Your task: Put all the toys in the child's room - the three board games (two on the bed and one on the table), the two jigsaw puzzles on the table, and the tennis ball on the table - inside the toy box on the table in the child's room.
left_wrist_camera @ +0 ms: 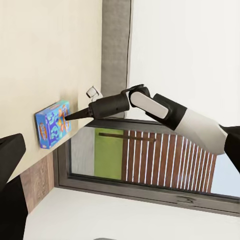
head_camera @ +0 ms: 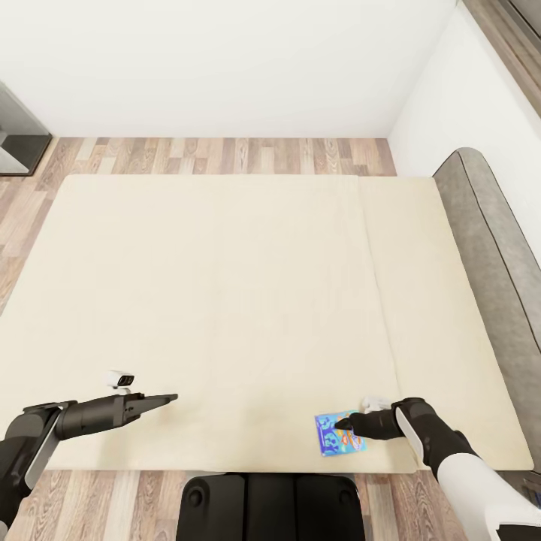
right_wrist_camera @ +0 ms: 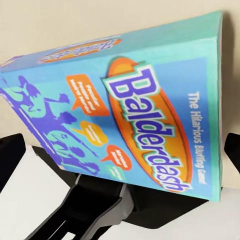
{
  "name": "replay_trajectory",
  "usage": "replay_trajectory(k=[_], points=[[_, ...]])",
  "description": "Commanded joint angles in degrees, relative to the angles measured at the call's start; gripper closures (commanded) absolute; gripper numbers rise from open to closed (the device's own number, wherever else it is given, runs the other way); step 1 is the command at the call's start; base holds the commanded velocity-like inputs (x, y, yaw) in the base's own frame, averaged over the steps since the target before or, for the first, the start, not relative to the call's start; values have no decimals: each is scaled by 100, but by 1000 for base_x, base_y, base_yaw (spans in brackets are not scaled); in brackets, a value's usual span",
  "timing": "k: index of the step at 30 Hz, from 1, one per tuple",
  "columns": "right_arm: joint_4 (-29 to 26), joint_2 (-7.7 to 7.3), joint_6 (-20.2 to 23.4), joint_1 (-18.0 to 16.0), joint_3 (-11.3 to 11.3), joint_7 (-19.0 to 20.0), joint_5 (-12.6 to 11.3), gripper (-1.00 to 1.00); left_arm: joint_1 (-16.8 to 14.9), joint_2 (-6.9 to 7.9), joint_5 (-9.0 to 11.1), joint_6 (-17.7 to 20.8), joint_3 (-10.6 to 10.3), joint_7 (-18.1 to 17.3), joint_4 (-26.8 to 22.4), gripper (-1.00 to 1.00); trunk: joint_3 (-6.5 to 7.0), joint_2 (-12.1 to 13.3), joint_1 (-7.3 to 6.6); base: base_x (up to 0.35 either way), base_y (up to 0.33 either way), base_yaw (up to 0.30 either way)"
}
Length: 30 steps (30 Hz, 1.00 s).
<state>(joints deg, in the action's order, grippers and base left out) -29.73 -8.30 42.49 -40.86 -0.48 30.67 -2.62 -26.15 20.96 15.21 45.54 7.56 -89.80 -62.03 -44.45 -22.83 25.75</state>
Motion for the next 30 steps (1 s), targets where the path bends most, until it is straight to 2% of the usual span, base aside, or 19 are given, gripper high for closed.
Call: replay_trajectory(k=[1,4,30], points=[[-6,-2,40,-1,-5,-3,-27,-100,-2,3,0,61,-3,-20,-2,-100,-6,-9,3,0,0,0],[-6,4,3,-1,-14,-44,-54,-100,-1,77,9,61,0,-20,-2,-100,-6,-9,3,0,0,0],[-6,4,3,-1,-14,-44,-54,-100,-1,77,9,61,0,-20,-2,-100,-6,-9,3,0,0,0]])
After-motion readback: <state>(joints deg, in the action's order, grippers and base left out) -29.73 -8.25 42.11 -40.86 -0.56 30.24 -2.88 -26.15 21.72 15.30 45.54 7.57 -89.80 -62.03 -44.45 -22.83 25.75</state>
